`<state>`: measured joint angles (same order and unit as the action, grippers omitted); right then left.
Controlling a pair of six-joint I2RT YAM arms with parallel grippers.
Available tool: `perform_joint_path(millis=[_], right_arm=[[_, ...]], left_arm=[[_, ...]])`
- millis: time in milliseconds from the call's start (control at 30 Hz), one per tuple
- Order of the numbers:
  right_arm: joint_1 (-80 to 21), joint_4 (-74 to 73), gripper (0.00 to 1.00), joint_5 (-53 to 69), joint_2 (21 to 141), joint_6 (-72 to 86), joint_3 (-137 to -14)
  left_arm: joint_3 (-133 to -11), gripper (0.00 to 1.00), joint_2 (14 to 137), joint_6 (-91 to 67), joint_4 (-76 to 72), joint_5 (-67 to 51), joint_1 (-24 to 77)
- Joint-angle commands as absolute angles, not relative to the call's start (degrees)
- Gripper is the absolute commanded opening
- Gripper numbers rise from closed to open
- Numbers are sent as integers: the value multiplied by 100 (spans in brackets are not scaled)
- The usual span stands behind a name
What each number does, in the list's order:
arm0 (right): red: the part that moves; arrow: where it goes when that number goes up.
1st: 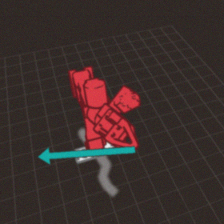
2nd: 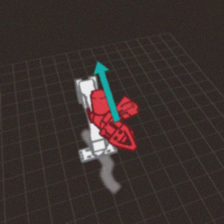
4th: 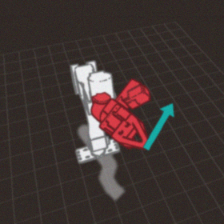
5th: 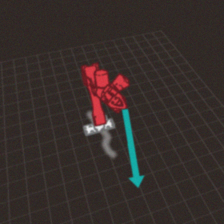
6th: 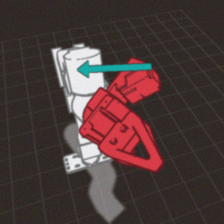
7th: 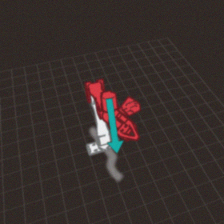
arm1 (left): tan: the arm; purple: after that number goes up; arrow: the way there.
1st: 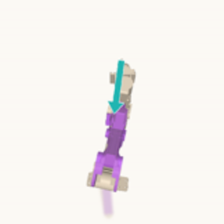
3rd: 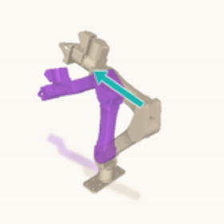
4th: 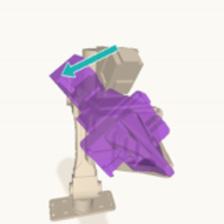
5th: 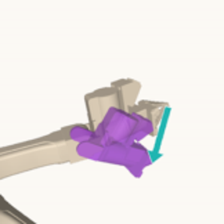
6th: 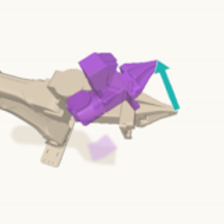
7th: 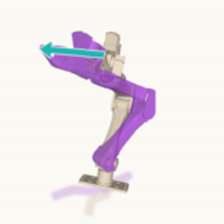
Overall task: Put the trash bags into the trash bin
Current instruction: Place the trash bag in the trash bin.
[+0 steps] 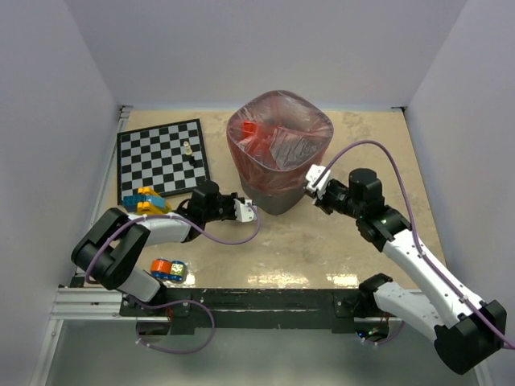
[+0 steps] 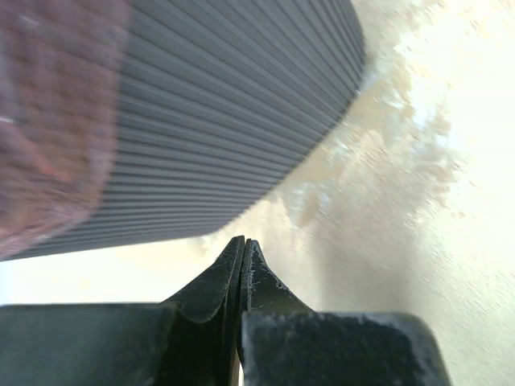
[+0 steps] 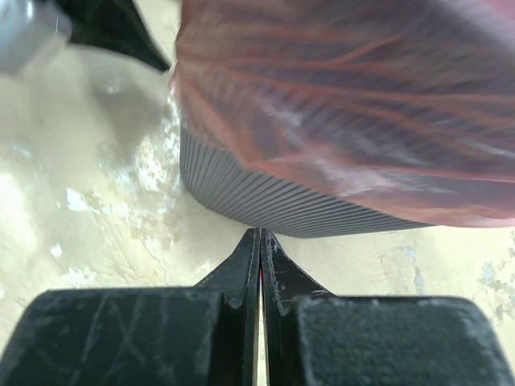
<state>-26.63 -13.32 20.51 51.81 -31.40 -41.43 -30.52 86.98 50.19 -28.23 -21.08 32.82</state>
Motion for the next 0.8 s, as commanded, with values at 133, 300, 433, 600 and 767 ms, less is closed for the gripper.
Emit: perform_joint_path(millis=[133, 300, 433, 600, 767], right_arm=[[-1321, -1459, 21, 2846, 5509, -1224, -5745], [-19, -1810, 51, 3400, 6703, -511, -7231], [316, -752, 52, 3225, 7443, -246, -7506], [193, 553, 47, 3444, 8374, -132, -7391], [-182, 327, 43, 4104, 8658, -438, -7454]], left_arm=[[-3348, 31, 7684, 4529, -1855, -2346, 3200], [-4102, 60, 6935, 3123, -706, -2671, 2559], [-4675, 72, 6899, 1673, -658, -2067, 2207], [-5553, 73, 7303, 204, -896, -1406, 2092], [-6125, 73, 7839, -272, -1248, -1626, 2092]])
